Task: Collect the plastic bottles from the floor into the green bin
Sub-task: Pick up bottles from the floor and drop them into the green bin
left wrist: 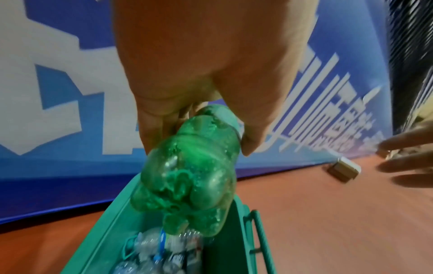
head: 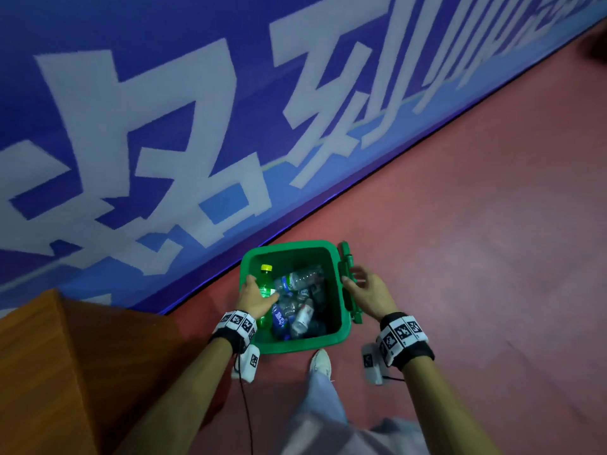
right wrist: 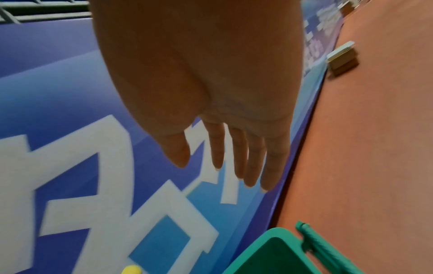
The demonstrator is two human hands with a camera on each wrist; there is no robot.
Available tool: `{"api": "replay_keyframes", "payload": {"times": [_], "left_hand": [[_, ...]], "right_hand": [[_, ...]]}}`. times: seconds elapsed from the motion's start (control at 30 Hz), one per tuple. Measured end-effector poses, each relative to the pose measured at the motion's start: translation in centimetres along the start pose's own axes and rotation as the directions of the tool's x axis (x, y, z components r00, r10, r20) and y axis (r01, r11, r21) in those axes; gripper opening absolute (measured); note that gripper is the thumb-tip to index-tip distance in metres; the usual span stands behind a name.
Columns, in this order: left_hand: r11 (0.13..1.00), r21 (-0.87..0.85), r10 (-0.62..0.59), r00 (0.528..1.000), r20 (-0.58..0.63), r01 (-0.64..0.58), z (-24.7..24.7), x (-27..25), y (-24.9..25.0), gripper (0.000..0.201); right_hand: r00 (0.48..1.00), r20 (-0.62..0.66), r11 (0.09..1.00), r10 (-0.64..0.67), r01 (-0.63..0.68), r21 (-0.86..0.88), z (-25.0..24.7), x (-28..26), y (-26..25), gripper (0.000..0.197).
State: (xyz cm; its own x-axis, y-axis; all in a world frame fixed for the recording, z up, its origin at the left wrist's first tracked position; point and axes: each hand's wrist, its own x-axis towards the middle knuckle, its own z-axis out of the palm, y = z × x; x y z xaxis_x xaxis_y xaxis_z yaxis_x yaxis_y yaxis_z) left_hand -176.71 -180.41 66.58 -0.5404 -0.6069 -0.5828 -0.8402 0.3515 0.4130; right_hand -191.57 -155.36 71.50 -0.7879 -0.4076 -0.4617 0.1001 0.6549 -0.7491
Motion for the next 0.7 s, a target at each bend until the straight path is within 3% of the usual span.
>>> {"api": "replay_keyframes", "payload": {"times": [0.13,0.27,0.37,0.43,0.53,0.7], "left_hand": [[0.98,0.2,-0.013,0.996,0.093,-0.006,3.0,2.7,1.3,0.096],[0.959,0.225,0.132,0.973,0.19,-0.174,5.4,1.8,5.3,0.068],[0.901,0.15,0.355,0.892,0.279,-0.406,7.2,-1.8,10.1,0.037],[0.815,0.059,0.529,0.781,0.332,-0.577,8.5,-6.1,14.0,0.024],[0.603,-0.059,0.754,0.544,0.37,-0.796,10.6,-14.1,19.4,0.019],[0.274,-0.234,0.903,0.165,0.397,-0.933,15.3,-29.0,25.6,0.019]], "right_hand": [[0.984,-0.114,0.991,0.134,-0.132,0.024,-3.5,-2.3,4.9,0.038],[0.931,-0.274,0.969,0.239,-0.211,0.128,-7.7,-6.2,8.6,0.036],[0.885,-0.363,0.946,0.292,-0.212,0.244,-10.7,-10.5,10.5,0.036],[0.854,-0.427,0.936,0.297,-0.173,0.306,-12.5,-14.1,11.7,0.037],[0.8,-0.533,0.936,0.276,-0.098,0.337,-15.0,-20.8,13.7,0.041],[0.652,-0.71,0.947,0.265,-0.035,0.32,-17.6,-34.0,17.9,0.045]]}}
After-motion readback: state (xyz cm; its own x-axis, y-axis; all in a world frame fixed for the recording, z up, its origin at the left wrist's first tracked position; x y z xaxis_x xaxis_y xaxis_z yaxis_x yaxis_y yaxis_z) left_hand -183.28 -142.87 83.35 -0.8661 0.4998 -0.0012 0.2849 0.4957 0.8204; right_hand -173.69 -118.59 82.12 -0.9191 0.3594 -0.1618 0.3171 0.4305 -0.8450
